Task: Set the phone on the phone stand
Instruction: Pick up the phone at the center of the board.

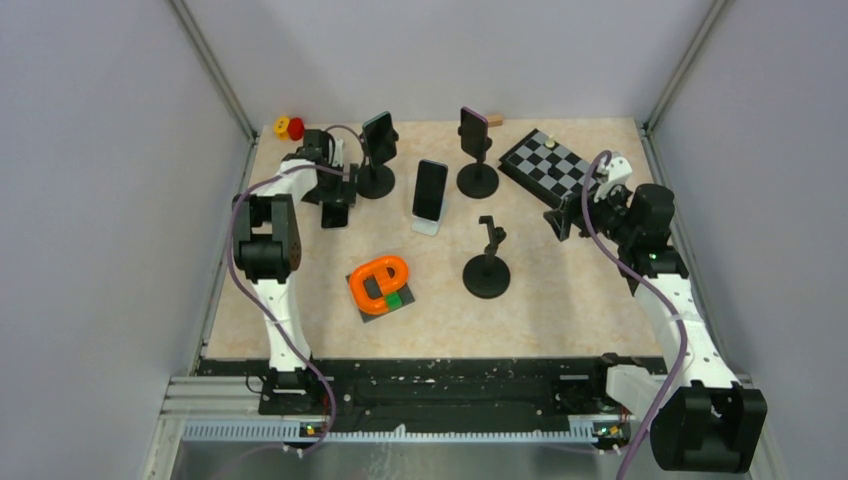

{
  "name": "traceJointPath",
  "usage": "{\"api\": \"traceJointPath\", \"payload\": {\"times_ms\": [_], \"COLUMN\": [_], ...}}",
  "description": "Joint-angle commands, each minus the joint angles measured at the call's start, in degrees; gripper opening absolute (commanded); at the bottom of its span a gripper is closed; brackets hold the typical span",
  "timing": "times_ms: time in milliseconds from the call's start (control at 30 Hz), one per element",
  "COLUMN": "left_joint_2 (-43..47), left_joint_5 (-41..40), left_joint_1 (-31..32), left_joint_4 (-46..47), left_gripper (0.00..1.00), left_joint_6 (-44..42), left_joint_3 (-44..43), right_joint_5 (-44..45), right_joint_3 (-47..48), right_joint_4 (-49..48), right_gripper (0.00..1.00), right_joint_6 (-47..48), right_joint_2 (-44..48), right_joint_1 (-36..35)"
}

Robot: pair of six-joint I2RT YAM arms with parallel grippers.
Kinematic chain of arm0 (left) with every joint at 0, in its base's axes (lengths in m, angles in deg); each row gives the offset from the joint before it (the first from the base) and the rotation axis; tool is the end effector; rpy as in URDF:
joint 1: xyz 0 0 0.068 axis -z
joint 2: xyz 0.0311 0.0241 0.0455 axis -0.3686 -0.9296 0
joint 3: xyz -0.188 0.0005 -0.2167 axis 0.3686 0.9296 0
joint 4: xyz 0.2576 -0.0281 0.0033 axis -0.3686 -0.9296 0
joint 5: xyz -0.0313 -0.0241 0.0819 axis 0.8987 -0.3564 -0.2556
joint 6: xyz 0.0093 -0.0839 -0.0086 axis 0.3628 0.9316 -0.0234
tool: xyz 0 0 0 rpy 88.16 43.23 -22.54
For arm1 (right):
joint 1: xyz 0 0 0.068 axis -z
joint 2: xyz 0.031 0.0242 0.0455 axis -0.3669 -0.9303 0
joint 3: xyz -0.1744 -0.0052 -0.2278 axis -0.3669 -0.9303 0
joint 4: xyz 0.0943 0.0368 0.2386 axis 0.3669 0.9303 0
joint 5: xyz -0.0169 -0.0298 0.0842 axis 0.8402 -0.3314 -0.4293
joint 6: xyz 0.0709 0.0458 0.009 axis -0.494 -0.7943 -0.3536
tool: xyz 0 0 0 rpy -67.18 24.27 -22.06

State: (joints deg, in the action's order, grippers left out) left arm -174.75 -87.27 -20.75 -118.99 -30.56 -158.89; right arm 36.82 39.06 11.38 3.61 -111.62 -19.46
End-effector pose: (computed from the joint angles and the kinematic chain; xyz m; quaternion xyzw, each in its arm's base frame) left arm 0.4906 -0.0094 0.1520 0.0284 0.9647 -0.0085 0.2618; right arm 0.2490 0.0284 0.3012 -0.1695 0.7840 0.1780 0.5701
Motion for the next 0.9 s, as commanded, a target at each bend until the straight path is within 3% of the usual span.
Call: {"api": "traceJointPath", "payload": {"times_ms": [0,467,767,867], "left_joint_2": [-0.9,0.1,6.1,9.7], "left_joint_5": [0.2,3.1,2.2,2.6], "left_joint_1": [-0.4,-0.5,-3.6,-4.7], "left_joint_4": [-2.0,-1.2,4.1,5.9], "left_gripper": [0.98,0.74,0.37,0.31], "left_joint_6": [-1.3,-0.7,-2.7,-3.7], "left_joint_3": [-2.2,3.8,10.3,13.1], "right_joint_5": [-0.7,-1.3,-1.7,-1.7], "right_joint_3": [2.0,1.9,1.8,1.7], "right_joint_4": [-1.3,-1.5,-1.5,-1.6], "right_gripper": [0.99,0.99,0.99,0.99], "right_joint_6": [-0.1,-0.1,-0.2,-0.2], "right_joint_2": [0.0,0.0,0.0,0.0], "right_joint_1": [0.2,0.1,0.2,0.2]}}
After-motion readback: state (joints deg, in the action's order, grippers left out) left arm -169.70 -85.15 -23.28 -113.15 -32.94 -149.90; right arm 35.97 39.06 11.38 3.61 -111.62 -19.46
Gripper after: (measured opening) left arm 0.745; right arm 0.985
